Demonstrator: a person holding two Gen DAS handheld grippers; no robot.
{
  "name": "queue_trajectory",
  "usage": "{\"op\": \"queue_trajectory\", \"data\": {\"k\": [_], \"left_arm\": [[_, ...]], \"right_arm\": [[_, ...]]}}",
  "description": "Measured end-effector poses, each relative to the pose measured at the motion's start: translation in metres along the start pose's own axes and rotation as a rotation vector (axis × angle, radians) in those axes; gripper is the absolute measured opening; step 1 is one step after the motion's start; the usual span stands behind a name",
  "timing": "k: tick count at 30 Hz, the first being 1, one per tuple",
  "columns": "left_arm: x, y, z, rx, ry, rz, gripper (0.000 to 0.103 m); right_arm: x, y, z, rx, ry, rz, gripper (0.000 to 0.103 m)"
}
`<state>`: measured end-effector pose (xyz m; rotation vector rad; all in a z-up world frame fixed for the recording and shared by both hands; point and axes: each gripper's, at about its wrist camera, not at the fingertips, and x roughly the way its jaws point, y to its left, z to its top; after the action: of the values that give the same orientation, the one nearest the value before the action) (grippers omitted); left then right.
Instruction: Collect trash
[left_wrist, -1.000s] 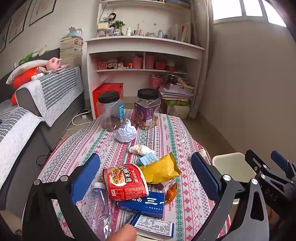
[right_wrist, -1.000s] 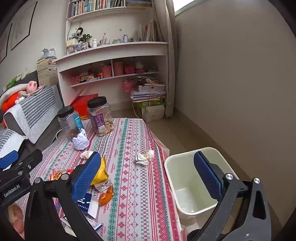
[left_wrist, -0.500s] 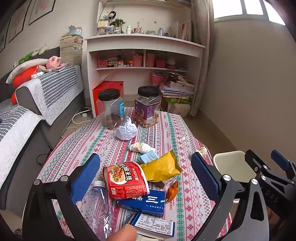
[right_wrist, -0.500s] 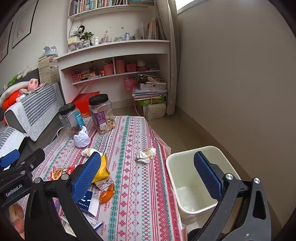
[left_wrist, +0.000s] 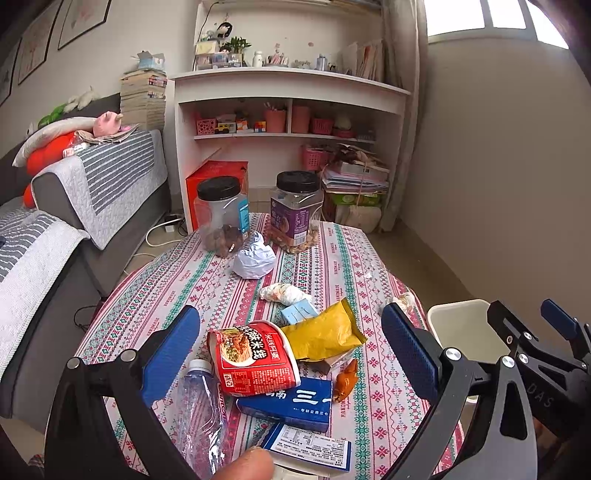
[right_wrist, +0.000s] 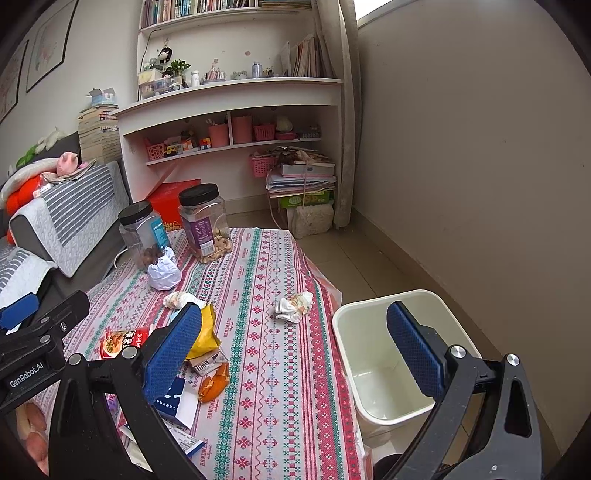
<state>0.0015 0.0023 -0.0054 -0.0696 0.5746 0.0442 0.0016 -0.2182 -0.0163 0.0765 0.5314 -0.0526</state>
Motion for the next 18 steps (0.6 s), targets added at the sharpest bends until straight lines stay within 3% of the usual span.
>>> {"op": "queue_trajectory", "data": {"k": [18], "left_arm": [[-0.0001,0.0013,-0.0040,0.005,0.008,0.001,0.096]], "right_arm": [[0.0002,0.0012,-0.0025,-0.003,0.008,0.004,0.096]]}}
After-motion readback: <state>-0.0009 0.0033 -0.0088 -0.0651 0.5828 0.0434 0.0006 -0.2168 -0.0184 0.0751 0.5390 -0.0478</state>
